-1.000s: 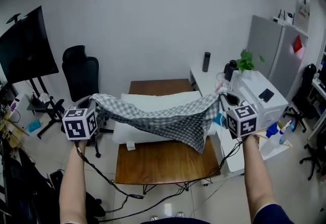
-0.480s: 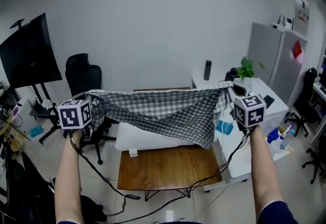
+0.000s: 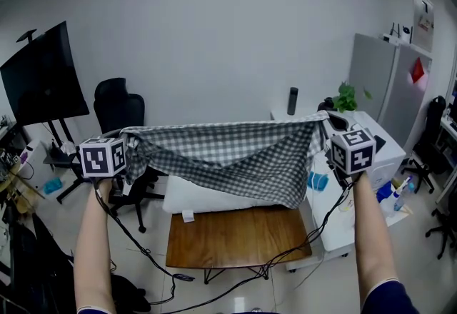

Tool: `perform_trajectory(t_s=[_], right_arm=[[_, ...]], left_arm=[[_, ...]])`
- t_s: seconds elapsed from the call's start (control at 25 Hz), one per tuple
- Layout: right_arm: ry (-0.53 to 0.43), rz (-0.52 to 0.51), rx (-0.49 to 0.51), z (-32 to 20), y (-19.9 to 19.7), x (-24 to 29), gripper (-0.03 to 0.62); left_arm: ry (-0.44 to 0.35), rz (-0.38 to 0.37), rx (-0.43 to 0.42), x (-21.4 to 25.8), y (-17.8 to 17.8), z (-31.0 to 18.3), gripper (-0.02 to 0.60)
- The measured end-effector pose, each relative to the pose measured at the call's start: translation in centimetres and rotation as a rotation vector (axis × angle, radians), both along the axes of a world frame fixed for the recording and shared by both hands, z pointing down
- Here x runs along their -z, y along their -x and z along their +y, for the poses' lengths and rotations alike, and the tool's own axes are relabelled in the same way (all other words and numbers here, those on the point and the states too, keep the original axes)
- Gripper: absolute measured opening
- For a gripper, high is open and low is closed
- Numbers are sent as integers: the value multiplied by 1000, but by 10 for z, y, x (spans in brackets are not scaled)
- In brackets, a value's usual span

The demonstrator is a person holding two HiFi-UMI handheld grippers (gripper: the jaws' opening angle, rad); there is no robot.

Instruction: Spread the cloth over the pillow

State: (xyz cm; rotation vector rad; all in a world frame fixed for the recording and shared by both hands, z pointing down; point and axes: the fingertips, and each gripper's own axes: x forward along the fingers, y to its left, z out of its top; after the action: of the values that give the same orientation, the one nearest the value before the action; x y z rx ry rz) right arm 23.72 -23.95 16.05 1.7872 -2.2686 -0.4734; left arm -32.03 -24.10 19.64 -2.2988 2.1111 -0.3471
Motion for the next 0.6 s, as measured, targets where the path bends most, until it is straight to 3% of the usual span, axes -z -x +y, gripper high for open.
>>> perform_trajectory(t_s=[0.6], right_arm=[[-29,-7,18,-14,-29,14,23]], left_arm=[[1,8,30,7,-27,-8,17]])
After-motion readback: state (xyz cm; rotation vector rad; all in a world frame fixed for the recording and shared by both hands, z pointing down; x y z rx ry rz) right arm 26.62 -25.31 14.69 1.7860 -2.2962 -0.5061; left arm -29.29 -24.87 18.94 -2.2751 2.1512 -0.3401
